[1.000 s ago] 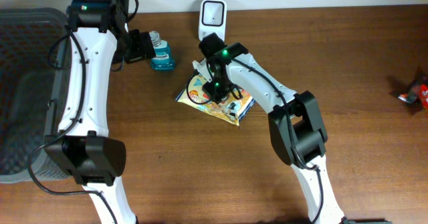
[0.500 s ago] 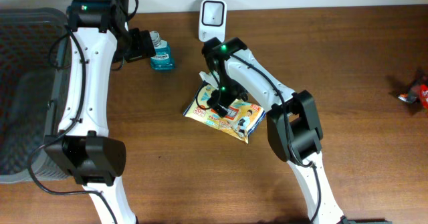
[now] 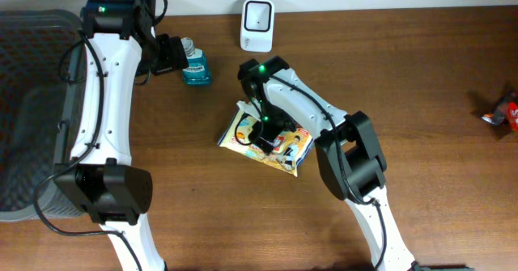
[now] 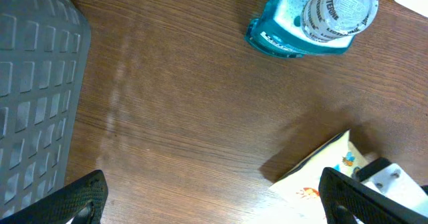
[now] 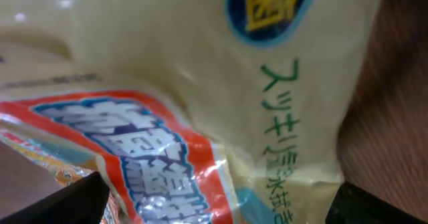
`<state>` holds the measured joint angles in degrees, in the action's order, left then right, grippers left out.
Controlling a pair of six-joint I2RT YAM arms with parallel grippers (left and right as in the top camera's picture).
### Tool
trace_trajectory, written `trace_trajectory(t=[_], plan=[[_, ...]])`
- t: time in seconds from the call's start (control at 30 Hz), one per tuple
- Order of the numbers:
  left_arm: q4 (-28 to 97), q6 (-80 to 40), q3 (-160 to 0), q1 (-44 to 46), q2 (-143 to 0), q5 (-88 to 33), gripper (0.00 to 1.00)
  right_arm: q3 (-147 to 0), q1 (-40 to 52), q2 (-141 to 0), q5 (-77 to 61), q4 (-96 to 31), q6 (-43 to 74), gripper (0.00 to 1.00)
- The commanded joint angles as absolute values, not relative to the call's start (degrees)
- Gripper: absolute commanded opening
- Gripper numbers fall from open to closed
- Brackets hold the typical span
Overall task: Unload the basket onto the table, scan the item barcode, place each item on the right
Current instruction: 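Lift the package past the scanner and carry it to the right edge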
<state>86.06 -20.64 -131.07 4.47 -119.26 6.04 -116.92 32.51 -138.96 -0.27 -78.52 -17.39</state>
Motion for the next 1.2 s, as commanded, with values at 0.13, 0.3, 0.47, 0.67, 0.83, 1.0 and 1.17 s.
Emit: trace_trajectory(t=[0.13, 0.3, 0.47, 0.67, 0.83, 1.0, 1.17], plan=[[85.97, -21.19, -130.69, 4.21, -119.35, 6.48, 0.99, -113.14, 33.39, -139.96, 2.17, -69.04, -6.94, 0.21], [85.97, -21.19, -130.69, 4.21, -119.35, 6.48, 0.99, -118.34, 28.93, -139.87, 1.96, -69.89, -0.23, 0.09], [85.97, -21.19, -130.69, 4.21, -119.35, 6.5, 0.99, -129.91, 20.86, -139.87, -5.72, -69.56, 10.79, 0.09], [85.97, -21.19, -130.69, 4.21, -119.35, 6.48, 0.99, -133.29, 14.83, -139.9, -17.78, -53.1, 24.49, 0.11], [85.97, -21.19, -130.69, 4.21, -119.35, 6.5, 0.99, -133.29, 18.15, -139.98, -11.33, -41.39, 32.91, 0.1], [85.97, -21.19, -130.69, 4.21, -119.35, 6.5, 0.99, -133.29, 22.52, -140.0, -6.76, -37.93, 40.18, 0.08], [85.97, -21.19, -130.69, 4.21, -119.35, 6.5, 0.99, -133.32, 22.31, -139.96, -5.39, -39.0, 39.4, 0.08]])
